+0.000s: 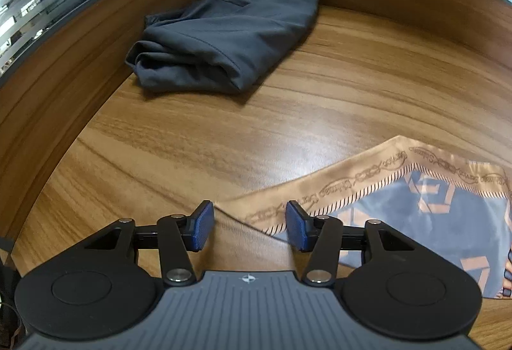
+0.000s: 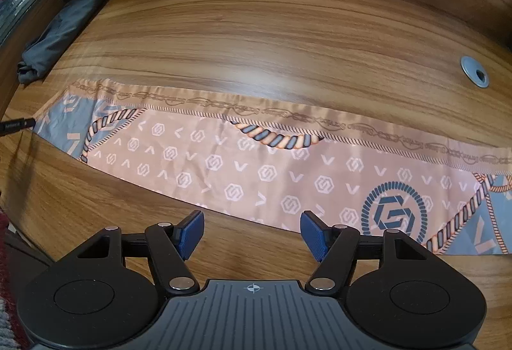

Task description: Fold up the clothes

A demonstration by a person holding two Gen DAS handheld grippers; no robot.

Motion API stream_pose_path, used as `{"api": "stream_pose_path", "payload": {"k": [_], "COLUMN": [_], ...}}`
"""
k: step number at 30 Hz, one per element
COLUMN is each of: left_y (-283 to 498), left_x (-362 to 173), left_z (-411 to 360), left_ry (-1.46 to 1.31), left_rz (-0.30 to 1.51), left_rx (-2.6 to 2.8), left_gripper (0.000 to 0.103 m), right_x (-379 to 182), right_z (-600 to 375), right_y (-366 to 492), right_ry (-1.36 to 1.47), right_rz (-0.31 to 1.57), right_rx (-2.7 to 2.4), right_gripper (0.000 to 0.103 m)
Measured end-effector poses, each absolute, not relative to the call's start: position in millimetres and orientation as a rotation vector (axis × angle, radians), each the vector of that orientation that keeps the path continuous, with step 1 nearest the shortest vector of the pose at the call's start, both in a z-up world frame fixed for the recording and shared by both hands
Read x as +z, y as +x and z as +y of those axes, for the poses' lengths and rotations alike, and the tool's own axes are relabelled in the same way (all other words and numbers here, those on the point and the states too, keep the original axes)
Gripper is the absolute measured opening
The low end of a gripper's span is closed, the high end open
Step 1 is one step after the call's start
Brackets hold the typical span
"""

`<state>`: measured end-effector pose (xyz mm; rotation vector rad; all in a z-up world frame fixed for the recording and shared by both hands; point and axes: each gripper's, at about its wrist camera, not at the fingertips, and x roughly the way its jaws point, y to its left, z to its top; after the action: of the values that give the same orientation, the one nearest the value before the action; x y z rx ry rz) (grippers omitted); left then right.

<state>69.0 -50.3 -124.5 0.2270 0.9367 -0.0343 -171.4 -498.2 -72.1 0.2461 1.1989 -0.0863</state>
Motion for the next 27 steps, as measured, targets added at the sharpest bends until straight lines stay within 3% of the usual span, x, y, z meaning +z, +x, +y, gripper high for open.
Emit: {"api": "stream_pose_path", "payload": {"k": [1, 2, 10, 21, 23, 25, 27], "left_y": [68, 67, 76, 103, 103, 100, 95], "left_x": [-125, -126, -132, -118, -113, -110, -108], "left_z": [-52, -55, -56, 4, 12, 15, 12], "left_ry": [0.235, 0.250, 0.305, 0.212, 0.149, 0.088, 0.066], "left_rz": [0.930, 0.928, 0.905, 0.900, 0.897, 0.915, 0.916], "left_rx": [-0.053, -0.074, -0.025, -0.009, -0.047, -0.108, -0.146], "left_gripper": [0.023, 0.001, 0.000, 0.000, 0.001, 0.014, 0.045], "right_x": [-71, -71, -70, -74, -76, -77, -78], "right_z": [-496, -494, -476, -449, -441, -434, -427], "right_y": [-172, -172, -174, -166, -162, -158, -155], "right_ry": [0.243, 0.243, 0.242, 0.248, 0.248, 0.244, 0.240], "right_rz": [1.198, 1.199, 1.207, 1.200, 1.202, 1.204, 1.206], "right_rx": [-0.086, -0.087, -0.111, -0.135, -0.123, -0.112, -0.103], "right_gripper": [0.069, 0.069, 0.069, 0.070, 0.070, 0.070, 0.070]}}
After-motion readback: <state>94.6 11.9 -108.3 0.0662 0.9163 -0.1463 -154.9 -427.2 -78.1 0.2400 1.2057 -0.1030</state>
